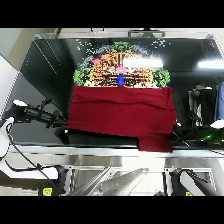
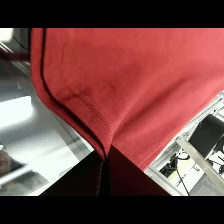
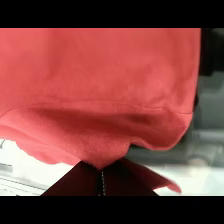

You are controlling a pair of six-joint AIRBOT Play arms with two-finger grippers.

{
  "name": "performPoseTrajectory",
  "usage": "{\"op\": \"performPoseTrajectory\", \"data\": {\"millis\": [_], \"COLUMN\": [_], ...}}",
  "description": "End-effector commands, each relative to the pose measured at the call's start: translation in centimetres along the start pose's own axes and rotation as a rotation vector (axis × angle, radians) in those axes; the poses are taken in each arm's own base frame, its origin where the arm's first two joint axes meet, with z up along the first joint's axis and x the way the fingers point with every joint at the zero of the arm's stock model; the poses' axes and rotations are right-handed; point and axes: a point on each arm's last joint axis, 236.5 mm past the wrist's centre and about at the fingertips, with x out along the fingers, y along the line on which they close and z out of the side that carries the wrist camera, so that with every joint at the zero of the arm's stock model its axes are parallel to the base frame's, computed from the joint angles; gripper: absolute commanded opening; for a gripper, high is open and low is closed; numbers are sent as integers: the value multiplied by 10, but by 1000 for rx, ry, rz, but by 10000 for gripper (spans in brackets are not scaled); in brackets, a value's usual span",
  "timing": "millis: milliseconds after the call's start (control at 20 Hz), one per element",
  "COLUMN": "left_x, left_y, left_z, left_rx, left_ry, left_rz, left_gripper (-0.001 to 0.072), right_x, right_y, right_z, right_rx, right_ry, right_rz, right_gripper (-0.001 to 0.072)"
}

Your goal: Fold the shirts.

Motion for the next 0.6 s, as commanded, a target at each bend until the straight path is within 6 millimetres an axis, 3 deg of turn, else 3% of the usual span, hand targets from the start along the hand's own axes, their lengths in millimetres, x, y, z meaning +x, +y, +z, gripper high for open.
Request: {"op": "performPoseTrajectory", "data": {"millis": [0,100,250,400,550], "left_x": [-16,-28,-54,-70,-58], "left_y": [-8,-23,-48,-73,-89], "left_z": [-6,-1,38,90,133], "left_rx": [5,47,151,246,317], "left_ry": [-33,-96,-232,-324,-308], "left_rz": [19,22,70,126,137], "left_gripper": [20,21,22,23,19], "right_x": [-19,-30,-70,-87,-71], "right_y": [8,37,90,106,105], "right_z": [-12,4,61,112,168], "right_rx": [-28,-84,-180,-238,-305], "right_ry": [-40,-129,-336,-377,-385], "right_rz": [-23,75,221,228,198], "right_gripper": [14,14,14,14,14]}}
